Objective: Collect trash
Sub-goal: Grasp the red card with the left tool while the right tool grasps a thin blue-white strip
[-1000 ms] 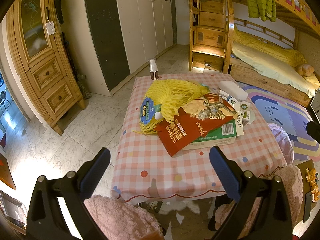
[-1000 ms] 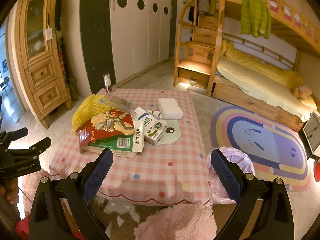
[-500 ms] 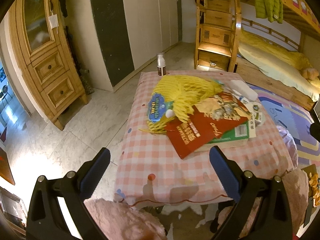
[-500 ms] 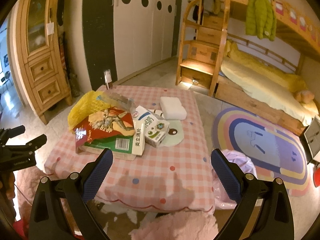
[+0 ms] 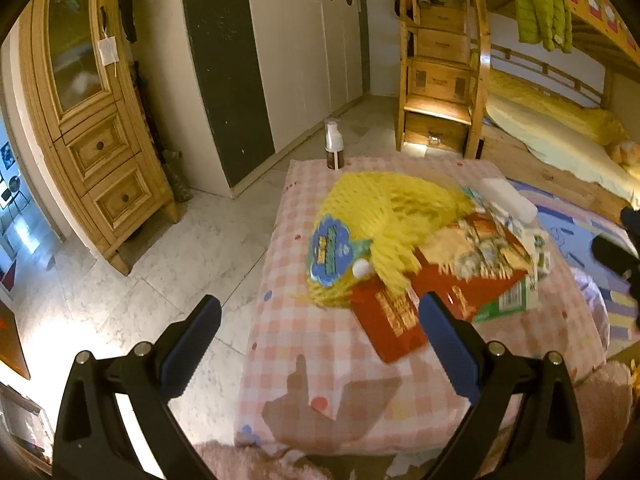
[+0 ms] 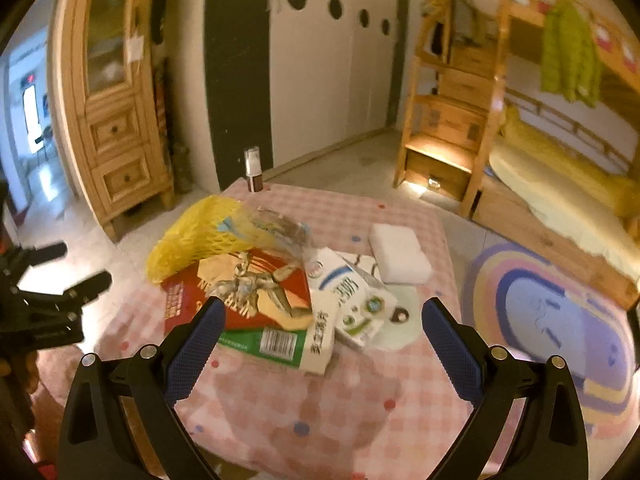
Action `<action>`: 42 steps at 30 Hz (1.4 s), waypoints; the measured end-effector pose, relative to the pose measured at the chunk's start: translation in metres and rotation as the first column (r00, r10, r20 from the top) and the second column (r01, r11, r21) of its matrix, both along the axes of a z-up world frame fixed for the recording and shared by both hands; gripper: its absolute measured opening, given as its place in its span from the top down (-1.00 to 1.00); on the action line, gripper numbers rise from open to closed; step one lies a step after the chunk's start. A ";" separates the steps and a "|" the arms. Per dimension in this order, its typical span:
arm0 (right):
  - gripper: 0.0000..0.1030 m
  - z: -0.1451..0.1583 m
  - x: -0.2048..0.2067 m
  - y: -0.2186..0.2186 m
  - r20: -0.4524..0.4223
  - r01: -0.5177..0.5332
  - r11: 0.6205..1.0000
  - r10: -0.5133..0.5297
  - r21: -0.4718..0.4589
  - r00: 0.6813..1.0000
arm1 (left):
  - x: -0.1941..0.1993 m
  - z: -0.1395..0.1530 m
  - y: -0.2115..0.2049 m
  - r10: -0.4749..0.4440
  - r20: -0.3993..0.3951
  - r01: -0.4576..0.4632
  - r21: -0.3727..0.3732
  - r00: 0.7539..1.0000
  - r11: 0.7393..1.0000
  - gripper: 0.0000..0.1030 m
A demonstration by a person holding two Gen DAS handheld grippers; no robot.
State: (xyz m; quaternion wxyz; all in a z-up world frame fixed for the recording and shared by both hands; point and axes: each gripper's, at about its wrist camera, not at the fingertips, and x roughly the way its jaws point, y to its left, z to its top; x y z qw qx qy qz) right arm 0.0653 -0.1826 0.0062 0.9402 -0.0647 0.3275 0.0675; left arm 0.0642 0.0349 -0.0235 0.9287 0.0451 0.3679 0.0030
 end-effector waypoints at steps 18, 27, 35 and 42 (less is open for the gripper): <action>-0.13 -0.033 0.083 0.071 -0.071 -0.168 0.967 0.157 -0.191 0.985 | 0.052 -0.010 0.015 0.013 -0.033 -0.013 0.004 0.999 1.000 -0.87; 1.00 -0.004 0.085 0.031 0.045 -0.025 0.991 0.031 -0.130 0.999 | 0.018 -0.021 0.017 -0.039 -0.028 0.039 0.018 0.999 0.999 -0.87; 1.00 0.033 0.038 -0.033 0.107 0.122 0.992 -0.124 0.031 0.986 | -0.010 -0.035 -0.008 -0.160 -0.056 0.159 -0.020 0.986 0.987 -0.45; 1.00 0.027 -0.006 -0.047 0.072 0.143 0.988 -0.147 0.058 0.987 | -0.022 -0.050 -0.043 -0.255 -0.025 0.256 0.043 0.967 0.966 -0.44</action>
